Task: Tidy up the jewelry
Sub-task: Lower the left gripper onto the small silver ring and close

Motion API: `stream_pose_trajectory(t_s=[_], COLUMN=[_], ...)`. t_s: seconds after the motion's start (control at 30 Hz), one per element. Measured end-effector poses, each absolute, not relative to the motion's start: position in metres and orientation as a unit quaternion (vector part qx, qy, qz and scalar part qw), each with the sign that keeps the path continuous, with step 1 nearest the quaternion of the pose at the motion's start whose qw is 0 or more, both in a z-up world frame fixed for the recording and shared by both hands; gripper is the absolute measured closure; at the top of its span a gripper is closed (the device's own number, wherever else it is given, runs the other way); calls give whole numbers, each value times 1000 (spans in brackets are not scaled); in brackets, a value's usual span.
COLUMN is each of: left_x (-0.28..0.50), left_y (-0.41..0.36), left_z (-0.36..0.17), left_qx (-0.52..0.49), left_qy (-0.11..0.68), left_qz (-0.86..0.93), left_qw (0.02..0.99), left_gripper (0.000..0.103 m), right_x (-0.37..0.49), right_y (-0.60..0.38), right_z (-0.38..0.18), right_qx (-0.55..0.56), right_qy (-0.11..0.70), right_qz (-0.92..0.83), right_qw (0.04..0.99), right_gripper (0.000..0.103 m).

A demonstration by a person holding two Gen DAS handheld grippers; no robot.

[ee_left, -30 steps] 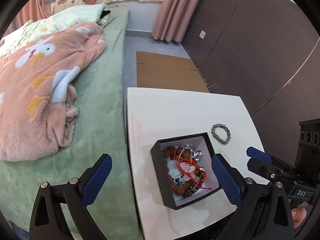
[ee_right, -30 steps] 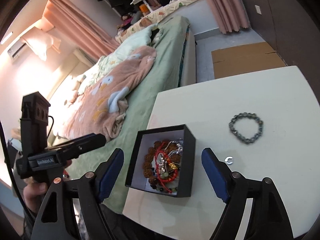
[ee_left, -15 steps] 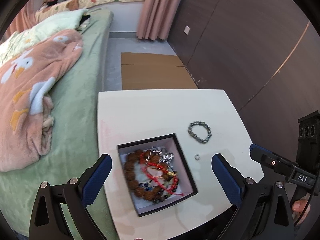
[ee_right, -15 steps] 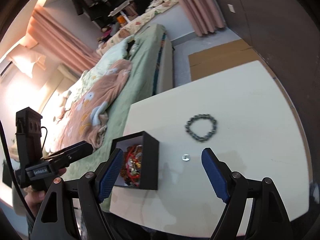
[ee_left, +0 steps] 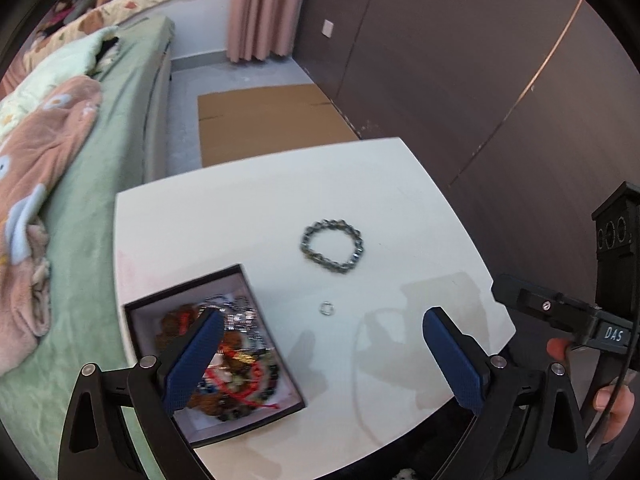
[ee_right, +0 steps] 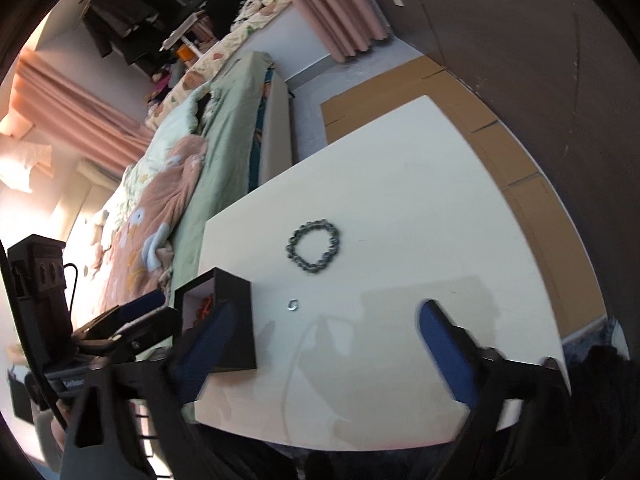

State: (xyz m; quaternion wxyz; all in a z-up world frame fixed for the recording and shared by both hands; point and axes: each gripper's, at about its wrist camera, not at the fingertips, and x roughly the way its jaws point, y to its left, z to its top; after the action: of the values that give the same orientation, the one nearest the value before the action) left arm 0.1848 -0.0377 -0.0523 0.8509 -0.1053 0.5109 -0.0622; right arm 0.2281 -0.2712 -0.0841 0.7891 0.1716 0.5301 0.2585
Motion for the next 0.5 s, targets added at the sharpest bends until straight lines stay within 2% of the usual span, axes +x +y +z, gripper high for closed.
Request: stream_pose_trajectory(t_s=[0.2, 0.5], left_x=[200, 218], left_y=[-59, -79], left_z=[-68, -102], left_qx=[-91, -65], left_qy=[540, 580], left_qz=[-66, -54], left_qw=[834, 810], left_gripper=[33, 55], right_x=[233, 234], right_y=[-298, -320], right_z=[-89, -86], right_qx=[191, 210], right_qy=[531, 517], right_qz=[217, 204], right_qw=[796, 804], right_gripper=[4, 5])
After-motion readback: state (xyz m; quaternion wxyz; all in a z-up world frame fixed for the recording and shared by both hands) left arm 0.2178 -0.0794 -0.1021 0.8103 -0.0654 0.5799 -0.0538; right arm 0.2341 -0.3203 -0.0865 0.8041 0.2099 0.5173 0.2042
